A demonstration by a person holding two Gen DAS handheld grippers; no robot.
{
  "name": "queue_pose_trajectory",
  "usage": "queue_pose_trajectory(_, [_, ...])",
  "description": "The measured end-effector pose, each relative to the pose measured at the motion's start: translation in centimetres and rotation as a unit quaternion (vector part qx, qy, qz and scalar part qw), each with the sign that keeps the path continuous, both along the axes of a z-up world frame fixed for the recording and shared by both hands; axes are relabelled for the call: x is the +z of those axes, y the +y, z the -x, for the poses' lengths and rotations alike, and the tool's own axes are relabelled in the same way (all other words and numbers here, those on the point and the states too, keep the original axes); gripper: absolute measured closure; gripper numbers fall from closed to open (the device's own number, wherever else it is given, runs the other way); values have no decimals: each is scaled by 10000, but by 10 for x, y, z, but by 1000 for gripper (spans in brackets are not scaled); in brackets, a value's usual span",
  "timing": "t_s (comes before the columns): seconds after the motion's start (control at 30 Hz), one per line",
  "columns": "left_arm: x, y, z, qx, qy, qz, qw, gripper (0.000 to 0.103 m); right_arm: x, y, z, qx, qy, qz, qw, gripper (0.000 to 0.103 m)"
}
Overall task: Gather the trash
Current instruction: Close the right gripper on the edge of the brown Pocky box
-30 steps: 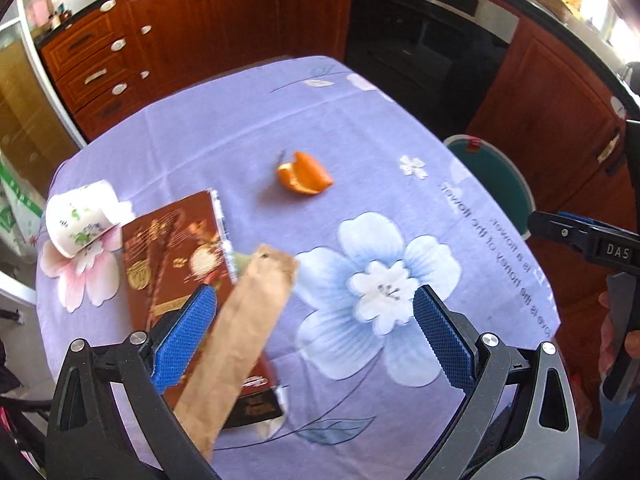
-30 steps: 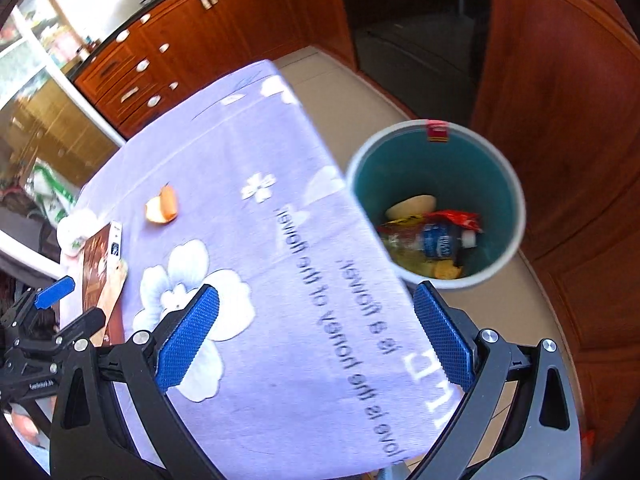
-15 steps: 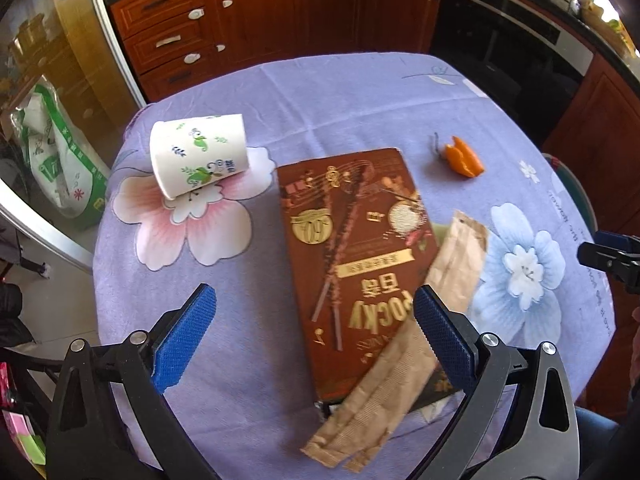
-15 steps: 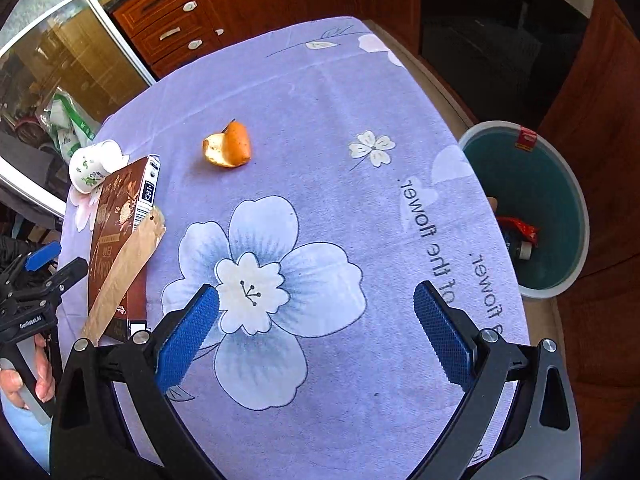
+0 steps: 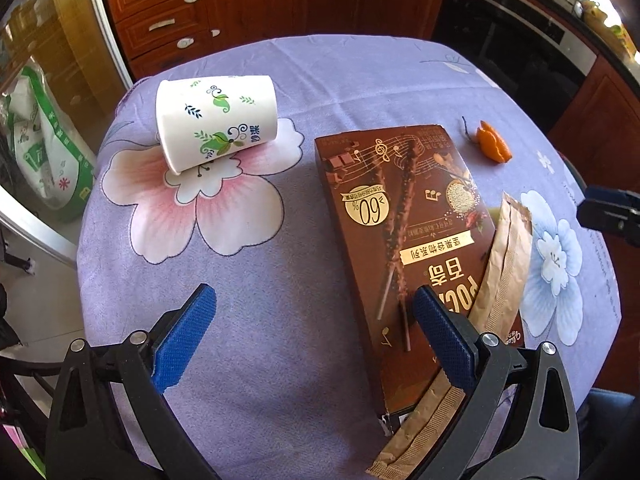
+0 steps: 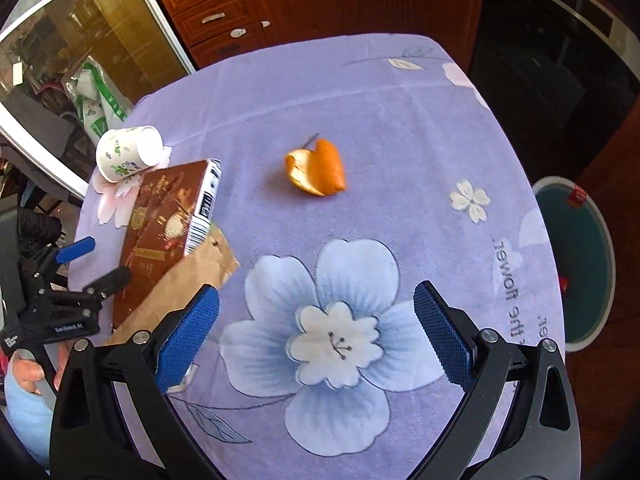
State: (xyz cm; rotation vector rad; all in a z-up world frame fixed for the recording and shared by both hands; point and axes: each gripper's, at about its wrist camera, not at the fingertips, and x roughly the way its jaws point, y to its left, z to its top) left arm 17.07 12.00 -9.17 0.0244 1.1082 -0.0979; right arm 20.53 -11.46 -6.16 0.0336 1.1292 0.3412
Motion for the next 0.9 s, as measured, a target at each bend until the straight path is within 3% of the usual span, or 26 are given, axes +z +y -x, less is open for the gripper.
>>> queue_pose_trajectory(0.1, [-2, -8, 2, -175, 17, 114, 9998, 4, 9, 23, -7, 234, -206, -26, 9995, 10])
queue_pose_trajectory(0.17, [-2, -16, 4, -370, 33, 178, 9992, 4, 12, 40, -12, 423, -300, 9, 9987, 19])
queue_pose_trajectory(0.33, [-7, -39, 14, -815, 83, 316, 9961, 4, 4, 71, -23, 753, -134, -48, 9971, 61])
queue_pose_trajectory(0.4, [-9, -46, 19, -944, 118, 401, 9947, 4, -4, 79, -28, 839, 31, -114, 9964, 65])
queue_pose_trajectory(0.57, [-11, -55, 22, -1002, 237, 662, 9925, 4, -26, 82, -25, 1011, 558, -315, 9928, 65])
queue_pose_trajectory(0.77, [-5, -68, 26, -1196, 323, 845, 9887, 4, -31, 67, -12, 1000, 753, -514, 9908, 64])
queue_pose_trajectory(0.9, [-3, -68, 27, -1191, 309, 925, 9881, 4, -39, 56, -3, 989, 1037, -849, 9860, 53])
